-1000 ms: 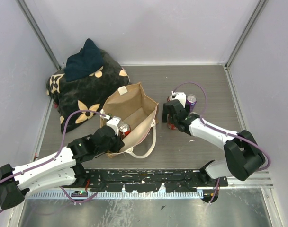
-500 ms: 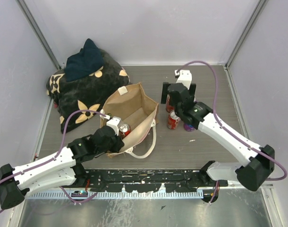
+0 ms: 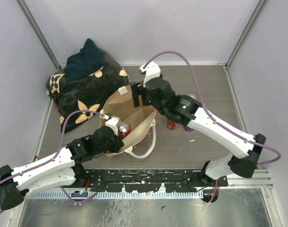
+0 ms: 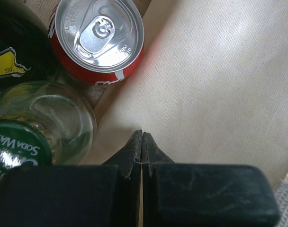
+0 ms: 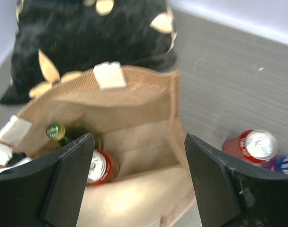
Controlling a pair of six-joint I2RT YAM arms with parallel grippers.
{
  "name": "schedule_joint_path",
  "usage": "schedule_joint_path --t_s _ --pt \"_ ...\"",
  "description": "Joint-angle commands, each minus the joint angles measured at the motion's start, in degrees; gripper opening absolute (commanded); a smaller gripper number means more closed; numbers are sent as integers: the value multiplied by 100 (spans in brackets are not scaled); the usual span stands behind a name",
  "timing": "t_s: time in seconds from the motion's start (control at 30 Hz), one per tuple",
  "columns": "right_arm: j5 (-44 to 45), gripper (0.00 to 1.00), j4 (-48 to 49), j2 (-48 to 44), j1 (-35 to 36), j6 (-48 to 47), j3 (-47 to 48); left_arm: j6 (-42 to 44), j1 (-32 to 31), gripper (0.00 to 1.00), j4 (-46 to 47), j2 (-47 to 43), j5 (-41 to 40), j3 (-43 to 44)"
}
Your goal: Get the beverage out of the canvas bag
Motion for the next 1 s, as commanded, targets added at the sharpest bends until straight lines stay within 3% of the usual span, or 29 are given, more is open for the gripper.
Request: schedule_joint_path --t_s 0.0,0.17,0.33,0.47,0.8,0.97 --pt "-899 83 -288 438 166 -175 -173 -25 14 7 -439 -90 -174 -83" --pt "-1475 84 156 541 257 -51 -1072 50 15 10 -640 -214 -373 75" --pt "-2061 94 443 672 483 -238 -1643 13 14 10 -766 -284 -341 132" --pt "-2401 97 705 756 539 -432 -2037 -43 14 10 -833 -419 -389 181" --pt "-2531 98 1045 994 540 -709 -2596 -164 14 11 -1011 -836 -645 383" --pt "-2642 100 1551 1319 545 -923 -2649 -224 15 6 -963 -945 -574 175"
